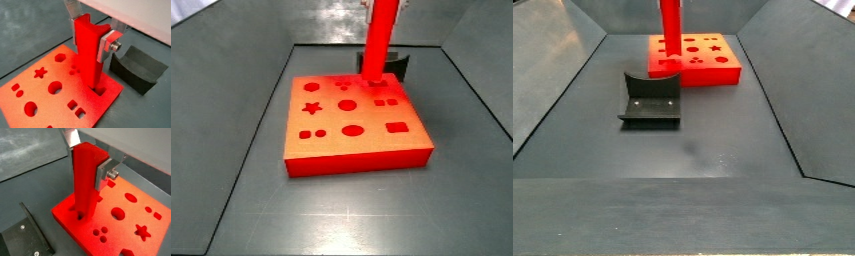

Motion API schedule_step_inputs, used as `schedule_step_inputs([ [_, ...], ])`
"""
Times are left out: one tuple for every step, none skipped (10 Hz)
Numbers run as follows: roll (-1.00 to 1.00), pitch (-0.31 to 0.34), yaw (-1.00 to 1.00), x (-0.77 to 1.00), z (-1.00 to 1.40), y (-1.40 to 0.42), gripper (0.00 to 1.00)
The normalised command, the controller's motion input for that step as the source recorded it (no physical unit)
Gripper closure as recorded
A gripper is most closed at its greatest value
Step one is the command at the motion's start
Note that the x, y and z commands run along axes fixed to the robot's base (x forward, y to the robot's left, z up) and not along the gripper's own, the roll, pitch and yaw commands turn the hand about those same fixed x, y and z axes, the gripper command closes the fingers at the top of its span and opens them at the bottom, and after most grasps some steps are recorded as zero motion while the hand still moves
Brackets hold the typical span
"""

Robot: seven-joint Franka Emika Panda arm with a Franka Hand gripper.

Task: Pick up the arch object. Move up. Place the arch object on the fixture. Regrasp the arch object. Move to above the board. Insert the arch object.
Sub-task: Insert the arch object.

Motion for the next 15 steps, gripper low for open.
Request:
schedule_step_inputs([
  [0.08, 0.000, 0.05, 0.09, -0.07, 0.00, 1.00],
  [0.11, 0.030, 0.05, 0.42, -0.08, 0.00, 1.00],
  [0.12, 0.053, 0.01, 0.58, -0.09, 0.00, 1.00],
  [0.16, 0.050, 0.00, 0.51, -0.01, 0.00, 1.00],
  [0.23, 0.019, 0.00, 0.18, 0.00, 0.00, 1.00],
  [0.17, -0.096, 0.00, 0.00, 0.00, 0.00, 1.00],
  [0.07, -0.100, 0.03, 0.00, 0.02, 0.00, 1.00],
  [0.00, -0.219, 0.00, -0.01, -0.04, 0.00, 1.00],
  [0.00, -0.213, 0.00, -0.11, -0.03, 0.00, 1.00],
  [-0.04, -0.223, 0.00, -0.11, -0.10, 0.00, 1.00],
  [-0.04, -0.311, 0.00, -0.08, -0.22, 0.00, 1.00],
  [0.00, -0.311, 0.00, -0.08, -0.15, 0.00, 1.00],
  [0.09, -0.193, 0.00, 0.00, -0.02, 0.00, 1.00],
  [0.27, -0.159, 0.03, -0.02, -0.01, 0.00, 1.00],
  [0.16, -0.076, 0.00, -0.01, 0.00, 0.00, 1.00],
])
